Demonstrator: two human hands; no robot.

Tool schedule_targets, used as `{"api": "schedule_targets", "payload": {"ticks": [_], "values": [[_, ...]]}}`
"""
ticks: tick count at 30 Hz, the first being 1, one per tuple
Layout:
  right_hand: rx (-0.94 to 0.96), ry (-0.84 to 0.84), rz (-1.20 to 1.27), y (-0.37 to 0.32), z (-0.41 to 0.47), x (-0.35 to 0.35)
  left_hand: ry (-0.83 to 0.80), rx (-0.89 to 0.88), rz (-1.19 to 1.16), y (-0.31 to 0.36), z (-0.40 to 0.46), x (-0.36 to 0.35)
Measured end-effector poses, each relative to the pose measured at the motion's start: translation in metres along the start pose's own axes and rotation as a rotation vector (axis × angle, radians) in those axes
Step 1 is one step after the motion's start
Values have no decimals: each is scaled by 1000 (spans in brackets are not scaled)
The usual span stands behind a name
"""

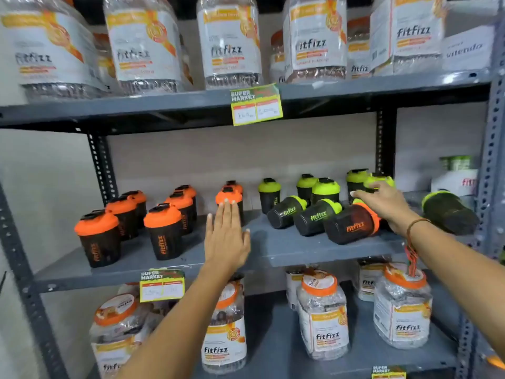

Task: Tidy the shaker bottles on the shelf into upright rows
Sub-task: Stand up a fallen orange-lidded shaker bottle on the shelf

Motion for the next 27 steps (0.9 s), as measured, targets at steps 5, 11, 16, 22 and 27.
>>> {"api": "schedule_targets", "payload": {"ticks": [5, 11, 16, 22, 27], "values": [[-138, -48, -248, 27, 5, -1, -308, 112, -35, -32, 17, -46], [-286, -92, -280, 36, 4, -12, -499, 104, -116, -63, 35, -68], [-351, -188, -229, 24, 1, -29, -551, 43, -137, -79, 40, -75], [-433, -143, 22, 26, 9, -49, -578, -29, -81, -89, 42, -81], [-457, -26, 248, 32, 12, -63, -553, -49, -50, -89, 41, -83]]}}
Point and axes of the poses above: each hand's wrist, its own z-axis towards the middle knuckle, its own x-axis out of the back of the hand, y = z × x, the point moved 2 cm from there along z, towards the middle knuckle, and after that the axes turned 13 degrees about -y, right-handed, at the moved point
